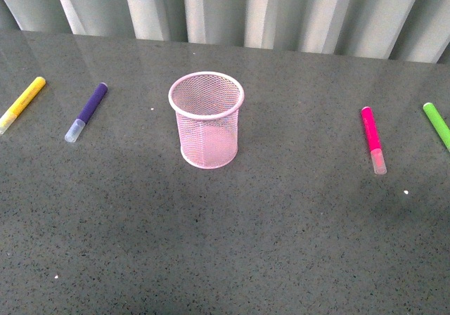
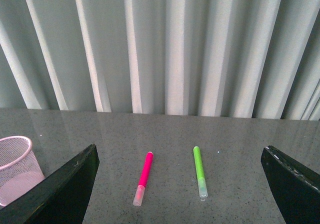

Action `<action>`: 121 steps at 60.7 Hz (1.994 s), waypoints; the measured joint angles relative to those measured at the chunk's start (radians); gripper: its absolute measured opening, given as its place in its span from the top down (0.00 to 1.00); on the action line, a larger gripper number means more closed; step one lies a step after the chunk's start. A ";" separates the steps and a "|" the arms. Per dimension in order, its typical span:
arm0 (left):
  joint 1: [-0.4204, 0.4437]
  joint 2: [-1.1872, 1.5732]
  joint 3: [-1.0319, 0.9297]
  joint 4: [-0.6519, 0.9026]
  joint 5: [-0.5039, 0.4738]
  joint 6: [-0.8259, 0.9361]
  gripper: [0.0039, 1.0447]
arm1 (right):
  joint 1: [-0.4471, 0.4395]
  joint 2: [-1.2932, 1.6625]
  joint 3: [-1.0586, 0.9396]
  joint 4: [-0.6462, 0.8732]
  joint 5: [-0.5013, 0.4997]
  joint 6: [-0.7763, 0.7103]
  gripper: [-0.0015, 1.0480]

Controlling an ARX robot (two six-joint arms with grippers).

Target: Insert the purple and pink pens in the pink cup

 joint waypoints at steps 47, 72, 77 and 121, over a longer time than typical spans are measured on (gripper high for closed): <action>0.000 0.000 0.000 0.000 0.000 0.000 0.06 | 0.000 0.000 0.000 0.000 0.000 0.000 0.07; 0.000 0.000 0.000 0.000 0.000 0.000 0.06 | 0.000 0.000 0.000 0.000 0.000 0.000 0.07; -0.012 0.013 0.005 -0.018 -0.037 -0.014 0.06 | 0.000 0.000 0.000 0.000 0.000 0.000 0.07; 0.067 1.348 0.848 -0.320 0.066 -0.065 0.06 | 0.000 0.000 0.000 0.000 0.000 0.000 0.07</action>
